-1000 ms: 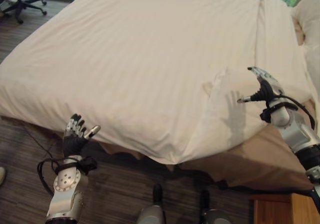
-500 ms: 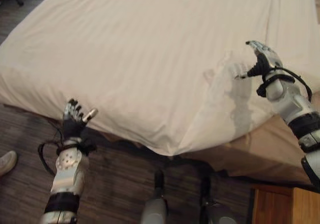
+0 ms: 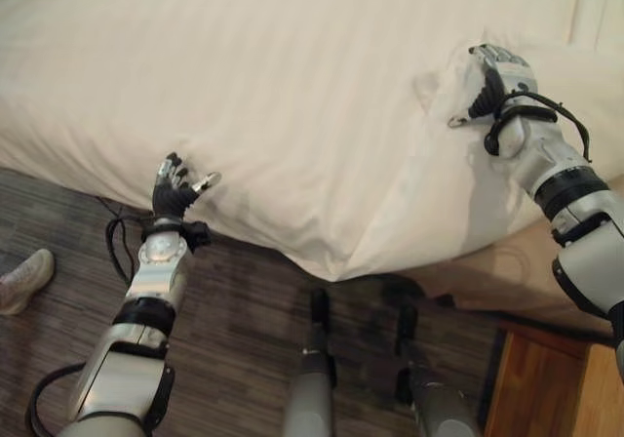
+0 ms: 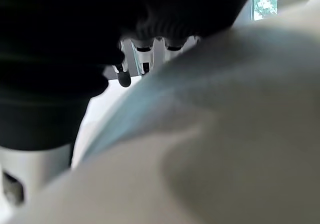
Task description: Making the bed.
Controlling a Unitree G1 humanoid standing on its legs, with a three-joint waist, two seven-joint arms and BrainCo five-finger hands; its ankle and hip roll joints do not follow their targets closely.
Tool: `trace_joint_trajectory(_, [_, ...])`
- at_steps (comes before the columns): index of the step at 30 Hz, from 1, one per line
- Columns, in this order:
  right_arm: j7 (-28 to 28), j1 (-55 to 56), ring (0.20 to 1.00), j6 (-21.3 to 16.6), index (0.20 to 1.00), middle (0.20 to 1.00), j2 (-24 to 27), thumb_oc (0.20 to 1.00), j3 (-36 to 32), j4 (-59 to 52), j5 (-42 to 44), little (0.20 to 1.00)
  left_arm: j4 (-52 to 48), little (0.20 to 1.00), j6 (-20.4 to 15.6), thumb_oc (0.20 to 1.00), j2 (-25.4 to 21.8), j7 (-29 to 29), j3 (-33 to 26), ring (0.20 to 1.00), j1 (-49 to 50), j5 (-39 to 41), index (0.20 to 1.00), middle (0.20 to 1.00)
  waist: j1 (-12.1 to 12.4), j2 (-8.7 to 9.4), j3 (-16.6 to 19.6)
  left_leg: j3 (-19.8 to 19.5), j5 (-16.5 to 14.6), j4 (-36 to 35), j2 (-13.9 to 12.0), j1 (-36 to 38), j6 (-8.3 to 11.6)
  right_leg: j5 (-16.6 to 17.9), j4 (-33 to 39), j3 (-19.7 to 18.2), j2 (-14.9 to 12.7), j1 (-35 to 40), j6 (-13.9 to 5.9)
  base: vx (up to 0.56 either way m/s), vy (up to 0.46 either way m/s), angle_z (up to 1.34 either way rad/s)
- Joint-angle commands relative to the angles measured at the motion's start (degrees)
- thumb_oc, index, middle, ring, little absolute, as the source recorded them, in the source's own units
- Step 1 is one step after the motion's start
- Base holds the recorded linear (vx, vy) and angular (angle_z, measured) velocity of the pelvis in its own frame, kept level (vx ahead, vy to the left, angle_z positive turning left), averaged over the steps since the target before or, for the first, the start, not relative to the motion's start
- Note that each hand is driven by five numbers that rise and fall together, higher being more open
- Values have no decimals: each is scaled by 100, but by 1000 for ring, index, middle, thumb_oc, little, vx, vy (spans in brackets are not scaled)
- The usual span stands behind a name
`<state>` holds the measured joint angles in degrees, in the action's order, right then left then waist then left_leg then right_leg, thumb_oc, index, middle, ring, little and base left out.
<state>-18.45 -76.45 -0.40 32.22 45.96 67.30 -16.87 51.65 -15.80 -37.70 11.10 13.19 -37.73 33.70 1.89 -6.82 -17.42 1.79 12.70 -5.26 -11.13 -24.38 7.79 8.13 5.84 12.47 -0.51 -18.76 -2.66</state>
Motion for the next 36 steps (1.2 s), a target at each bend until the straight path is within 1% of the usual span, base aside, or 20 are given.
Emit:
trace_joint_trajectory(1, [-143, -575, 200, -19, 200, 200, -60, 200, 241, 289, 349, 200, 268, 1000, -192, 1000, -381, 48, 174, 1000, -1072, 322, 1000, 1000, -96, 406, -94, 725, -209, 26, -422, 445, 655, -677, -84, -257, -469, -120, -525, -54, 27, -22])
trace_joint_trajectory(4, [-130, -522, 200, -7, 200, 200, -77, 200, 257, 295, 333, 200, 272, 1000, -198, 1000, -338, 64, 168, 1000, -1065, 320, 1000, 1000, -109, 404, -99, 767, -207, 26, -441, 486, 646, -678, -84, -320, -457, -107, -531, -35, 20, -24])
trace_joint_trajectory(7, [-83, -193, 200, 41, 200, 200, 33, 200, 236, -51, 171, 200, -57, 1000, -199, 1000, -125, 119, 20, 1000, -738, 216, 1000, 1000, -255, 410, -96, 916, -363, 26, -417, 843, 521, -688, -84, -511, -446, 69, -511, -39, 80, -11])
trace_joint_trajectory(9, [-85, 103, 200, 37, 200, 200, 289, 200, 60, -671, 144, 200, -428, 1000, -232, 1000, -18, 153, -164, 1000, -390, 147, 1000, 1000, -394, 481, -39, 1049, -553, 26, -374, 1183, 412, -698, -84, -632, -457, 251, -516, -2, 93, -9])
trace_joint_trajectory(10, [-82, 110, 200, 43, 200, 200, 292, 200, 57, -683, 142, 200, -439, 1000, -228, 1000, -17, 157, -167, 1000, -382, 143, 1000, 1000, -390, 485, -32, 1053, -541, 26, -372, 1172, 409, -685, -84, -638, -459, 237, -515, 31, 130, -20])
trace_joint_trajectory(11, [-74, 647, 200, 52, 200, 200, 624, 200, -340, -1549, 97, 200, -984, 1000, -209, 1000, 116, 167, -469, 1000, 258, 38, 1000, 1000, -505, 551, 80, 1204, -690, 26, -320, 1487, 301, -670, -84, -750, -479, 413, -516, 15, 143, -36])
trace_joint_trajectory(13, [-13, 1456, 200, 28, 200, 200, 1084, 200, -958, -2658, 85, 200, -1563, 1000, -226, 1000, 274, 153, -857, 1000, 1032, -1, 1000, 1000, -660, 594, 211, 1350, -861, 26, -250, 1817, 224, -664, -84, -842, -514, 626, -533, 17, 184, -49])
trace_joint_trajectory(14, [42, 2043, 200, 39, 200, 200, 1169, 200, -1328, -3102, 46, 200, -1865, 1000, -196, 1000, 381, 137, -1013, 1000, 1421, -39, 1000, 1000, -687, 617, 306, 1395, -924, 26, -191, 1950, 165, -641, -84, -888, -530, 705, -535, 36, 207, -32])
trace_joint_trajectory(15, [145, 3040, 200, 8, 200, 200, 1379, 200, -2049, -3830, 18, 200, -2241, 1000, -117, 1000, 585, 80, -1267, 1000, 2032, -159, 1000, 1000, -811, 627, 440, 1487, -1062, 26, -124, 2217, 88, -660, -84, -919, -564, 898, -562, 41, 184, -18])
trace_joint_trajectory(17, [231, 4275, 200, -42, 200, 200, 1414, 200, -2892, -4257, 24, 200, -2612, 1000, -18, 1000, 844, 10, -1373, 1000, 2557, -313, 1000, 1000, -930, 697, 633, 1582, -1202, 26, -16, 2506, -26, -639, -84, -977, -644, 1107, -616, -13, 154, -22])
trace_joint_trajectory(18, [236, 4299, 200, -38, 200, 200, 1413, 200, -2913, -4275, 20, 200, -2619, 1000, -14, 1000, 839, 12, -1365, 1000, 2561, -315, 1000, 1000, -916, 708, 645, 1588, -1182, 26, -13, 2489, -26, -621, -84, -986, -645, 1086, -610, -43, 94, -44])
trace_joint_trajectory(21, [307, 5172, 200, -7, 200, 200, 1311, 200, -3487, -4420, 77, 200, -2779, 1000, 100, 1000, 952, -49, -1461, 1000, 2909, -402, 1000, 1000, -1051, 738, 772, 1675, -1303, 26, 80, 2706, -119, -597, -84, -1083, -700, 1219, -652, -36, 69, -29])
trace_joint_trajectory(25, [353, 5865, 200, 32, 200, 200, 967, 200, -3859, -4506, 68, 200, -2883, 1000, 224, 1000, 1193, -141, -1529, 1000, 3231, -467, 1000, 1000, -1264, 682, 861, 1832, -1486, 26, 209, 2958, -238, -575, -84, -1254, -769, 1295, -708, -33, 70, -19])
trace_joint_trajectory(26, [354, 5867, 307, 34, 307, 307, 964, 307, -3861, -4510, 67, 307, -2885, 1000, 225, 1000, 1190, -140, -1530, 1000, 3232, -468, 1000, 1000, -1253, 690, 869, 1844, -1464, 26, 210, 2942, -236, -554, -84, -1270, -768, 1273, -701, -21, 51, -22])
trace_joint_trajectory(27, [351, 6006, 903, 37, 903, 903, 855, 903, -3919, -4453, 85, 903, -2904, 1000, 228, 1000, 1252, -152, -1525, 1000, 3297, -509, 1000, 1000, -1296, 670, 872, 1907, -1495, 26, 234, 3012, -258, -538, -84, -1338, -782, 1283, -710, -36, 59, -43])
trace_joint_trajectory(28, [374, 6215, 1000, 43, 1000, 1000, 694, 1000, -4004, -4360, 154, 1000, -2970, 1000, 242, 1000, 1376, -186, -1523, 1000, 3410, -540, 1000, 1000, -1376, 645, 888, 2005, -1547, 26, 282, 3112, -293, -526, -84, -1442, -803, 1301, -721, -17, 79, -43])
trace_joint_trajectory(30, [403, 6525, 1000, 33, 1000, 1000, 491, 1000, -4067, -4251, 197, 1000, -3035, 1000, 248, 1000, 1495, -191, -1505, 1000, 3473, -602, 1000, 1000, -1469, 614, 875, 2066, -1594, 26, 312, 3206, -326, -528, -84, -1493, -816, 1331, -751, -13, 38, -39])
trace_joint_trajectory(31, [403, 6527, 1000, 33, 1000, 1000, 487, 1000, -4068, -4254, 197, 1000, -3037, 1000, 249, 1000, 1492, -190, -1506, 1000, 3474, -603, 1000, 1000, -1458, 622, 884, 2078, -1571, 26, 312, 3190, -322, -507, -84, -1507, -813, 1308, -742, -31, 10, -36])
trace_joint_trajectory(32, [442, 6815, 1000, 45, 1000, 1000, 318, 1000, -4095, -4025, 167, 1000, -3074, 1000, 272, 1000, 1605, -222, -1504, 1000, 3559, -666, 1000, 1000, -1518, 605, 890, 2112, -1586, 26, 326, 3248, -345, -501, -84, -1548, -816, 1330, -734, -12, 10, -29])
trace_joint_trajectory(36, [442, 7210, 1000, 102, 1000, 1000, 97, 1000, -4024, -3359, -67, 1000, -3005, 1000, 259, 1000, 1752, -205, -1477, 1000, 3580, -705, 1000, 1000, -1601, 612, 902, 2130, -1591, 26, 333, 3308, -354, -515, -84, -1566, -814, 1386, -721, -11, -10, -10])
